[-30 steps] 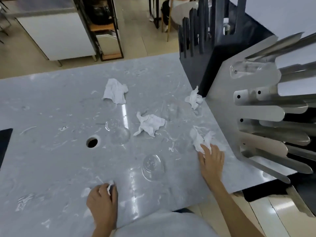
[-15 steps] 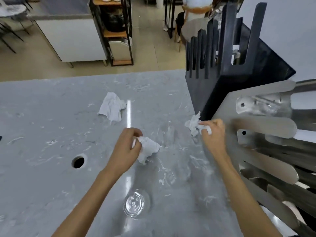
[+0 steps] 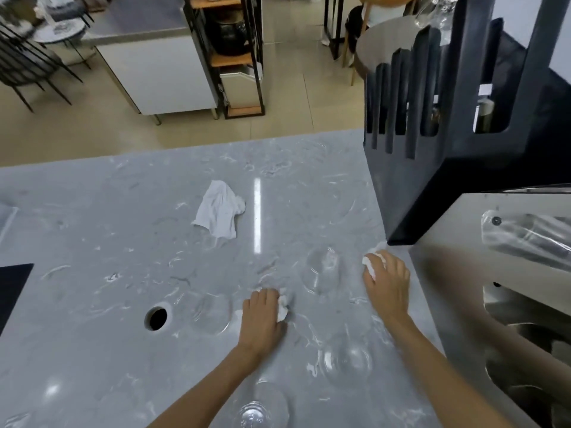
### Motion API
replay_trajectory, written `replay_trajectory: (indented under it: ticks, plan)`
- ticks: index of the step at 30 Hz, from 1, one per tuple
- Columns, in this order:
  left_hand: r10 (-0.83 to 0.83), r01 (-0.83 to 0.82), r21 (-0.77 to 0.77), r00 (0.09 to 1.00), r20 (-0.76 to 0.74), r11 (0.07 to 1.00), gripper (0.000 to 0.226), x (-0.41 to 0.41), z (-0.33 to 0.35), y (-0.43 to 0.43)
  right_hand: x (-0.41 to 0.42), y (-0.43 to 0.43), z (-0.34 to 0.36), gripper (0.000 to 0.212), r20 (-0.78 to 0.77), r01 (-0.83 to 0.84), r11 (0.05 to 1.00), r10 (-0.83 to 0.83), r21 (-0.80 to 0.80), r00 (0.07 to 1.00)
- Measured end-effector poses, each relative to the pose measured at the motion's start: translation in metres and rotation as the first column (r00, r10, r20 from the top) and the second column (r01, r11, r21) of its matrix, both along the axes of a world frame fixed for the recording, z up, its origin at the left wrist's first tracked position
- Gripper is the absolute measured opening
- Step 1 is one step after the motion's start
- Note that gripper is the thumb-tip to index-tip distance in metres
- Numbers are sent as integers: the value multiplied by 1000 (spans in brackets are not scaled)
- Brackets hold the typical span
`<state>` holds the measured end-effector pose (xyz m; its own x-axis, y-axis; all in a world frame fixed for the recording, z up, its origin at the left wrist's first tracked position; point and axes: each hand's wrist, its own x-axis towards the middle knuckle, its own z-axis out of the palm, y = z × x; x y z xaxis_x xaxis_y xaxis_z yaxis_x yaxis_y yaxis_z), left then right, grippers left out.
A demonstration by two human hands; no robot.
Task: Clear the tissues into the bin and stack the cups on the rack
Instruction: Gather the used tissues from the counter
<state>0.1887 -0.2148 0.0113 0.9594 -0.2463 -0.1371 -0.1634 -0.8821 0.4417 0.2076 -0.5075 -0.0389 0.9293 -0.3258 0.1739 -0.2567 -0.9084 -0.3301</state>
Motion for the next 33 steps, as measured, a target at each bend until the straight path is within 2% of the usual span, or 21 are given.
replay_trajectory:
  ticks: [3,5,6,9,15,19,23,26,27,30,32,33]
  plan:
    - [196,-189,-261,981,0,947,36,33,28,0,1,-2,-6,32,3,11,1000,-10,-25,1000]
    - [296,-271,-356,955,15,894,47,74,53,6,2,-3,-10,35,3,23,999,-23,-36,1000]
    - [332,-310,-357,943,1,881,46,98,64,12,2,-3,-13,37,4,23,999,-23,-36,1000]
    - [439,-434,-237,898,-31,870,31,173,82,38,2,-5,-22,45,32,21,999,-19,-44,999]
    - [548,-550,1,832,-84,835,53,254,51,78,6,2,-21,46,20,30,999,-29,-34,999]
    - [474,-442,216,870,-133,871,58,257,0,75,6,2,-17,41,25,45,999,-44,-29,999]
    - [474,-475,284,877,75,833,51,220,-29,48,4,-1,-18,39,40,51,998,-50,-29,998]
    - [410,-382,378,912,8,843,49,203,-20,42,2,-1,-14,34,39,49,999,-50,15,998]
    - [432,-390,357,901,-45,849,52,197,-13,42,1,0,-11,31,43,43,998,-45,36,998]
    - [516,-501,127,835,-191,856,53,176,8,42,1,3,9,22,8,57,992,-58,115,998]
    - [518,-536,-16,822,-236,844,41,163,26,43,5,5,32,12,-46,150,943,-143,296,989]
    - [519,-557,-117,818,-249,822,35,154,39,44,5,5,46,6,-67,216,886,-207,410,976]
